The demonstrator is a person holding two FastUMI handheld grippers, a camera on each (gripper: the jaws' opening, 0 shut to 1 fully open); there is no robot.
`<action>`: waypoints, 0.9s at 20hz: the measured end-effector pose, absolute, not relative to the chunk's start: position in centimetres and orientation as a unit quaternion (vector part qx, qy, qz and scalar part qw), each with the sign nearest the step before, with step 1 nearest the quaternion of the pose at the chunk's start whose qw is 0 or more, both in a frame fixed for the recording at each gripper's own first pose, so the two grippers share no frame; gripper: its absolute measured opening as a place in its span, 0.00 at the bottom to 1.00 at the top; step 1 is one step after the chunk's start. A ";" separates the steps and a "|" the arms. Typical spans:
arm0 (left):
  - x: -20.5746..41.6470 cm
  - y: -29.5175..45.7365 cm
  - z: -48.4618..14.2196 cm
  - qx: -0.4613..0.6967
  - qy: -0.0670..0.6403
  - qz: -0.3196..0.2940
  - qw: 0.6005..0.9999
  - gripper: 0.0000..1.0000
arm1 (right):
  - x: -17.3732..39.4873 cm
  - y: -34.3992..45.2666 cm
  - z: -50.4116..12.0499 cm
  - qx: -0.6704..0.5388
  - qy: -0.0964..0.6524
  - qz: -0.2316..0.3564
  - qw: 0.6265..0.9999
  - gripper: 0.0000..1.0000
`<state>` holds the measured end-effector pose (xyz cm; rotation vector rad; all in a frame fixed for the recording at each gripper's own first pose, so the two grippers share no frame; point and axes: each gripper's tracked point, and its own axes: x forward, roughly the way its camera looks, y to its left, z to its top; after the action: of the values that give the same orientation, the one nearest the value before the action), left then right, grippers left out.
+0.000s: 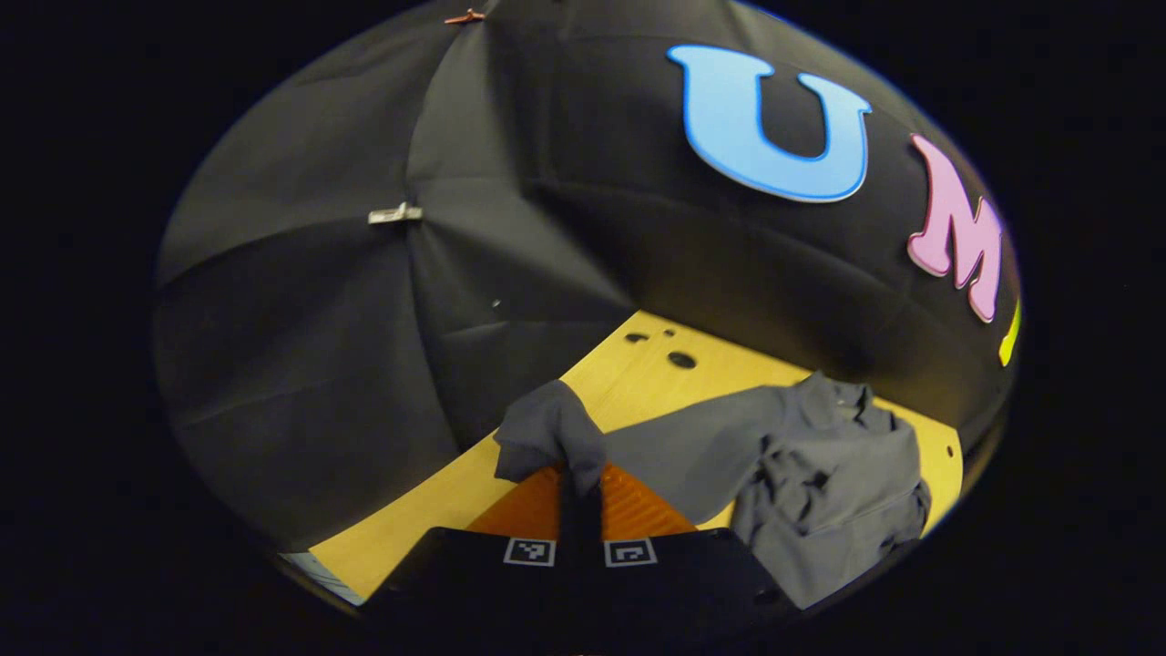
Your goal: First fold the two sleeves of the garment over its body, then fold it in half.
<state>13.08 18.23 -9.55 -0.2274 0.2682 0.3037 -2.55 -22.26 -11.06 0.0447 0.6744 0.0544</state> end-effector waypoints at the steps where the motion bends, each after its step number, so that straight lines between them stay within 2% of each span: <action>1: 14.1 16.3 -7.8 -0.119 0.120 0.131 0.977 0.05 | -2.5 -22.8 -11.3 0.024 0.331 0.025 0.943 0.99; 3: 16.3 11.0 -4.7 -0.146 0.097 0.082 0.981 0.05 | -2.5 -23.8 -11.6 0.030 0.333 0.019 0.942 0.99; 6: 18.2 4.8 -3.7 -0.134 0.100 0.023 0.986 0.05 | -2.1 -24.8 -12.3 0.044 0.334 0.008 0.941 0.99; 9: 20.2 -1.3 -4.4 -0.116 0.118 -0.025 0.986 0.05 | -2.7 -25.8 -13.4 0.071 0.336 -0.006 0.939 0.99; 18: 24.1 -18.7 -5.7 -0.091 0.164 -0.154 0.970 0.05 | -2.8 -25.5 -16.6 0.095 0.371 0.008 0.924 0.99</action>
<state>24.10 -18.69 -5.73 -0.1842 0.3311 -0.3117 -2.77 -25.53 -16.60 0.1944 0.7604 0.0165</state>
